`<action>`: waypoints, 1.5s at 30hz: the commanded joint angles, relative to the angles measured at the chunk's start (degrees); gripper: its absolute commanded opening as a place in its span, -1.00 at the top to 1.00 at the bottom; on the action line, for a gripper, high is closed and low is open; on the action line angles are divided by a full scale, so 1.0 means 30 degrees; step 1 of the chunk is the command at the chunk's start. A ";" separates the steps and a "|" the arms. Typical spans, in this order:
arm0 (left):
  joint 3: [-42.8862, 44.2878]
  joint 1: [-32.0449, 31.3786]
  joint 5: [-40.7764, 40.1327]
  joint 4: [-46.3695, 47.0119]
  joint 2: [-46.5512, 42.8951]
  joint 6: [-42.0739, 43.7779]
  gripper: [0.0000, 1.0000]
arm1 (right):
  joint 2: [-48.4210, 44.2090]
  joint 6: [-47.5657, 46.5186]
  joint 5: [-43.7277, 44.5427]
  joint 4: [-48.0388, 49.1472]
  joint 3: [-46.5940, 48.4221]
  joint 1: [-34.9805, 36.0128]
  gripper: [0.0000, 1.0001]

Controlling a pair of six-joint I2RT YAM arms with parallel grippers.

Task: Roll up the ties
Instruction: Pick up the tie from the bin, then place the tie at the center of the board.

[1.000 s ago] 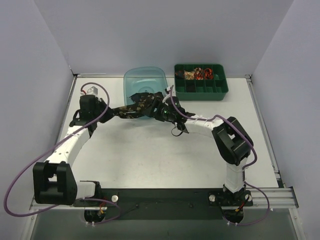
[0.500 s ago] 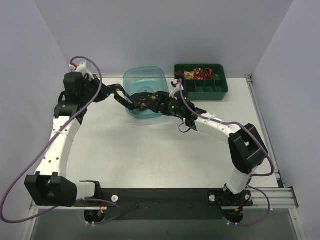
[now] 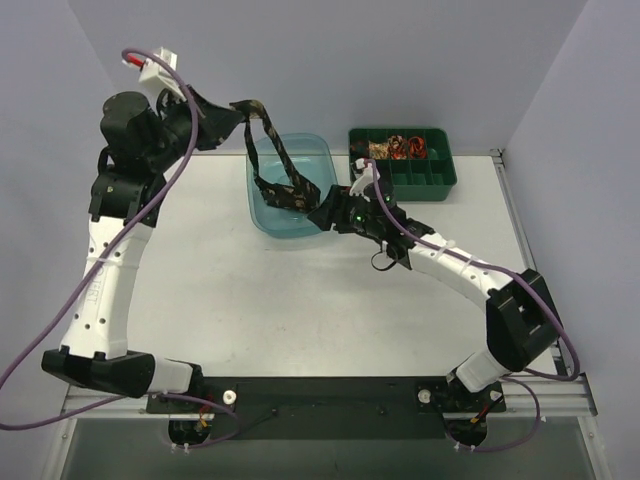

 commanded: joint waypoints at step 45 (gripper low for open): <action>1.0266 -1.5246 0.6351 0.3351 0.7292 0.2898 1.00 | -1.8133 -0.5825 1.4347 -0.5610 -0.6869 -0.0030 0.59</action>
